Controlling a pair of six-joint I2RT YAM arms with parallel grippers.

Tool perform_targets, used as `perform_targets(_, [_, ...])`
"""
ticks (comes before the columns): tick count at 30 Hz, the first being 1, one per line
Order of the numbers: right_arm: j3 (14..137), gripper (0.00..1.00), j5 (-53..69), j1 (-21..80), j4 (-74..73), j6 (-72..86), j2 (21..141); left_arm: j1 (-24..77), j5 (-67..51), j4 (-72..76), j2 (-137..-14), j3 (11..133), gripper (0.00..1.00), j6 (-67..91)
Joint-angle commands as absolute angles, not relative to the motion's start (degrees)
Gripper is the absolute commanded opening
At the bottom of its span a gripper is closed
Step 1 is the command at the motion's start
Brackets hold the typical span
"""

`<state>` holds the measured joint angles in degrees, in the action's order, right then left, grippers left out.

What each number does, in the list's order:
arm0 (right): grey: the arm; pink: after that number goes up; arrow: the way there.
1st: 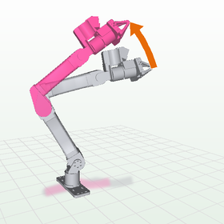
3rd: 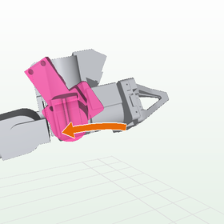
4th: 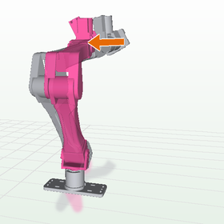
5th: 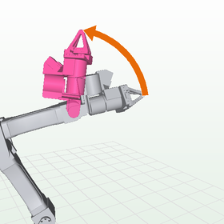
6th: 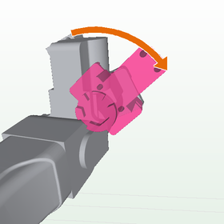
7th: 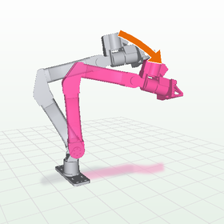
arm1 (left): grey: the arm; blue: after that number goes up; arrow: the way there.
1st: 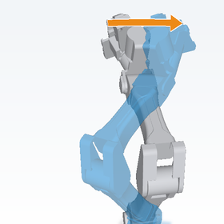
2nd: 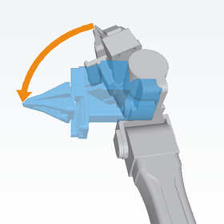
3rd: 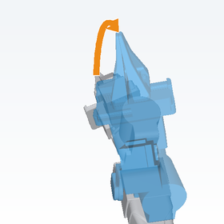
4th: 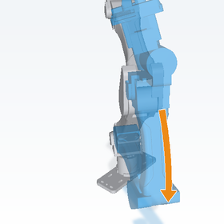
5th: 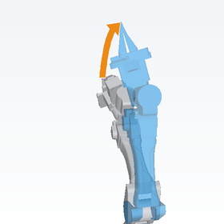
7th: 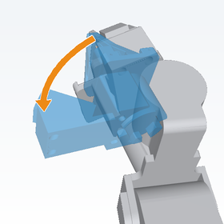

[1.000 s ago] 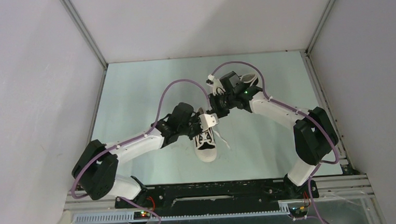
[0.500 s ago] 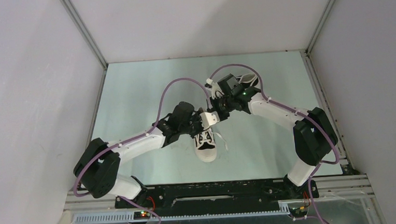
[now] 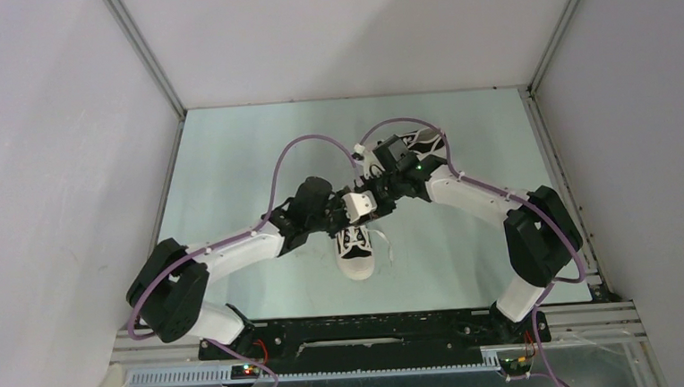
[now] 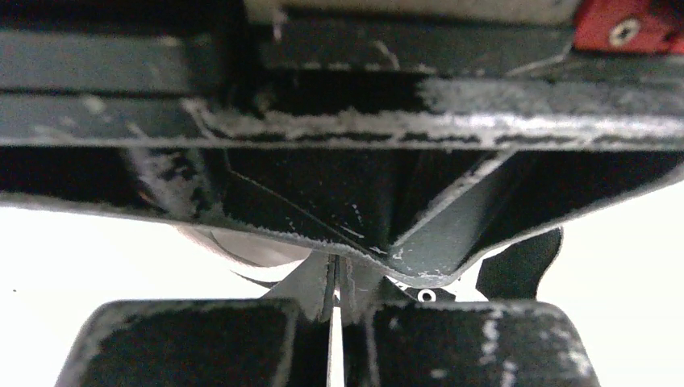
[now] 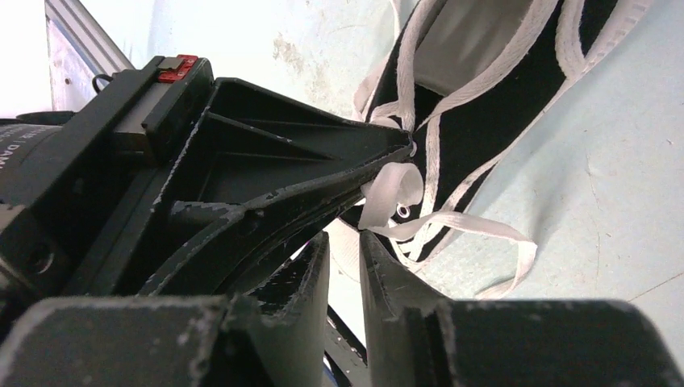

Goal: Tie the shoes

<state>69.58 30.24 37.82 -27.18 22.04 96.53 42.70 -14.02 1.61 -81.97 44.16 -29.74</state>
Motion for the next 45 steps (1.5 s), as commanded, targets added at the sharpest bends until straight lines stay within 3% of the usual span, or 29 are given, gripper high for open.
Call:
perform_targets(1, [69.5, 0.24, 29.7, 38.2, -27.8, 21.3, 94.6, 42.4, -15.8, 4.5, -80.0, 43.3, 0.0, -28.9])
perform_targets(14, [68.6, 0.38, 27.1, 36.4, -28.6, 19.8, 91.9, 41.9, -16.5, 5.6, -80.0, 42.4, 0.0, -28.7])
perform_targets(26, [67.0, 0.29, 27.7, 30.3, -25.6, 17.5, 89.7, 41.9, -16.5, 5.6, -80.2, 42.5, 0.0, -28.7])
perform_targets(45, [66.1, 0.33, 34.1, 32.5, -16.1, 16.7, 96.1, 41.8, -16.4, 5.1, -80.4, 42.6, 0.0, -28.8])
